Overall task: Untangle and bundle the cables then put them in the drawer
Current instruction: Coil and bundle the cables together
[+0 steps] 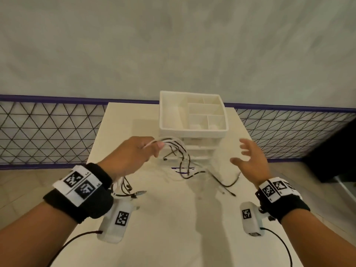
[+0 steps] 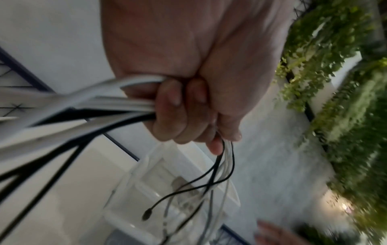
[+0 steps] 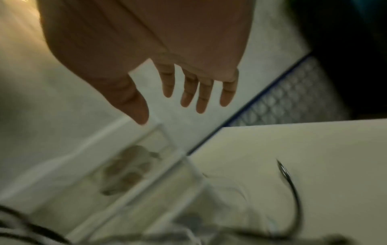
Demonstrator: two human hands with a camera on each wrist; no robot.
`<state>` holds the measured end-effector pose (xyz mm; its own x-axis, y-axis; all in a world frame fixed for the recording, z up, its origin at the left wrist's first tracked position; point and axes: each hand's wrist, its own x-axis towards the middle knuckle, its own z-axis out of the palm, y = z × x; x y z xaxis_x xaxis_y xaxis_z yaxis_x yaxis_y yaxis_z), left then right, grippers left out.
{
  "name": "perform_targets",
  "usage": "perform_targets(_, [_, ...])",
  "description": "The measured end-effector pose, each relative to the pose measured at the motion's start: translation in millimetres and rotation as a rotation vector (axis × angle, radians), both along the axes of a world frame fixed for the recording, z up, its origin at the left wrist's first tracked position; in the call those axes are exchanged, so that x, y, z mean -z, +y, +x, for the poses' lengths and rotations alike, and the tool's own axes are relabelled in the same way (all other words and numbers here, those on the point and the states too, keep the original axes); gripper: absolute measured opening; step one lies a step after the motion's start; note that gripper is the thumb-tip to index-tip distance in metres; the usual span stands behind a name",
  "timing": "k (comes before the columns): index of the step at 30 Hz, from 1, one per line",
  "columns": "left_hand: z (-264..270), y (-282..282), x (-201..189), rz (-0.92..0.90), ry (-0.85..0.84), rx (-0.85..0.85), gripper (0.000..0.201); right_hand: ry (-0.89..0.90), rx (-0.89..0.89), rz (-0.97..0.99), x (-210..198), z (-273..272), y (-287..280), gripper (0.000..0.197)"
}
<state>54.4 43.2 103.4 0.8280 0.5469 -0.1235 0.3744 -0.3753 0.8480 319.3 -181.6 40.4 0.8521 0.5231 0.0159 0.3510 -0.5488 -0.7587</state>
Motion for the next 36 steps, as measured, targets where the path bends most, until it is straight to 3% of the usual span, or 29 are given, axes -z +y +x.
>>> perform_targets(2, [10.5, -13.9, 3.1, 0.126, 0.076, 0.102, 0.041, -0.044, -0.198, 0.154, -26.6, -24.5, 16.9, 0.069])
perform_targets(5, [26.8, -33.0, 6.0, 0.174, 0.059, 0.217, 0.036, -0.099, -0.614, 0.052, -51.6, -74.0, 44.4, 0.077])
perform_targets(7, [33.9, -38.4, 7.1, 0.145, 0.015, 0.272, 0.029, -0.163, -0.756, -0.007, -44.3, -96.0, 59.0, 0.064])
perform_targets(10, [32.1, -33.6, 9.7, 0.153, 0.007, 0.328, 0.022, -0.223, -0.644, 0.015, -35.1, -103.3, 68.0, 0.021])
perform_targets(12, [22.7, -25.2, 16.5, 0.151, 0.054, 0.323, 0.029, -0.173, -0.493, 0.099, -40.7, -91.2, 67.5, 0.007])
perform_targets(15, [2.2, -12.4, 38.2, 0.043, 0.054, 0.22, 0.026, -0.105, -0.286, 0.194, -55.3, -63.7, 54.5, 0.007])
perform_targets(18, [-12.1, -3.8, 54.0, -0.065, 0.022, 0.095, 0.038, -0.14, -0.116, 0.152, -56.0, -32.3, 36.5, 0.013])
perform_targets(20, [-13.7, -2.5, 55.2, -0.085, 0.016, 0.06, 0.038, -0.228, -0.057, 0.004, -47.4, -17.2, 26.9, 0.017])
perform_targets(22, [-9.8, -2.5, 51.2, -0.104, 0.031, 0.044, 0.038, -0.275, -0.106, -0.271, -40.9, -15.2, 23.4, 0.008])
perform_targets(23, [-7.3, -3.3, 47.7, -0.086, 0.058, 0.05, 0.038, -0.283, -0.158, -0.447, -37.9, -19.3, 22.7, 0.024])
perform_targets(25, [-0.3, -4.7, 40.6, 0.001, 0.139, 0.09, 0.039, -0.269, -0.301, -0.66, -34.6, -31.2, 24.9, 0.079])
perform_targets(26, [3.6, -7.0, 37.1, 0.056, 0.185, 0.123, 0.038, -0.296, -0.367, -0.663, -37.4, -41.3, 28.5, 0.098])
perform_targets(28, [13.0, -17.1, 28.6, 0.17, 0.241, 0.212, 0.037, -0.435, -0.538, -0.617, -43.5, -70.9, 41.3, 0.113])
perform_targets(30, [23.4, -30.0, 22.2, 0.249, 0.233, 0.301, 0.031, -0.513, -0.713, -0.543, -41.4, -99.8, 56.5, 0.102])
perform_targets(33, [30.6, -39.9, 19.2, 0.222, 0.168, 0.332, 0.017, -0.176, -0.795, -0.283, -29.7, -117.5, 69.0, 0.06])
perform_targets(36, [16.3, -30.7, 23.3, -0.187, 0.051, 0.191, 0.027, 0.015, -0.663, -0.094, -29.9, -103.5, 63.5, 0.021])
